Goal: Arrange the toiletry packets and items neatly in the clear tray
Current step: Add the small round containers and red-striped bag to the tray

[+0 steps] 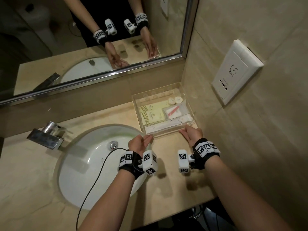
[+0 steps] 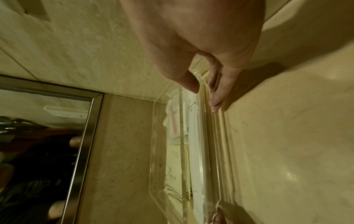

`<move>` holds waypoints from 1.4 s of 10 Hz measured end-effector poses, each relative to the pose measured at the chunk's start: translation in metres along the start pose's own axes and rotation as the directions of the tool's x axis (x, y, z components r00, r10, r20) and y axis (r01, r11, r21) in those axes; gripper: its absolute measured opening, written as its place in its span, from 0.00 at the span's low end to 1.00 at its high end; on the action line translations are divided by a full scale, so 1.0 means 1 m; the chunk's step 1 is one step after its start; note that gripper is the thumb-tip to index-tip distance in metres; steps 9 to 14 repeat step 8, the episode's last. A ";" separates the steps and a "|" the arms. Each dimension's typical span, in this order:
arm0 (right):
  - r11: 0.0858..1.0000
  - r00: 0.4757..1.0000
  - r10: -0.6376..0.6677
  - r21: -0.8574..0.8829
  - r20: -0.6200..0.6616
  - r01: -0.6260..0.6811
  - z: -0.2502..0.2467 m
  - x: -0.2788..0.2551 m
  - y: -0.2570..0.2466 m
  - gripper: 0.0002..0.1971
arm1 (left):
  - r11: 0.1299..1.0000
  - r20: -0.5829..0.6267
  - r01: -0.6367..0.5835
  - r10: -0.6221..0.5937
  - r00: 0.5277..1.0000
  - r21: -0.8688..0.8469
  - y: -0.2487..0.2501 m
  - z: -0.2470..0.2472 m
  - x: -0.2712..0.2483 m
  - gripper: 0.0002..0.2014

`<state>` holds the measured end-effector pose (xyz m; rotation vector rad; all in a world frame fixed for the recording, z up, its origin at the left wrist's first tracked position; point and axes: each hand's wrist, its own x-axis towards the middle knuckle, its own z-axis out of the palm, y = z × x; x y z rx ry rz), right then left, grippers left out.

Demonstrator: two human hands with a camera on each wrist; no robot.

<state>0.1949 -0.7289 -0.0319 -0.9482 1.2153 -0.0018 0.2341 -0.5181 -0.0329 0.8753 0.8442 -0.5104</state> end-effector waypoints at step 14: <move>0.996 0.996 -0.011 -0.090 0.093 0.019 0.019 -0.017 -0.016 0.11 | 0.986 -0.026 -0.057 0.062 0.998 0.159 0.013 0.008 -0.002 0.08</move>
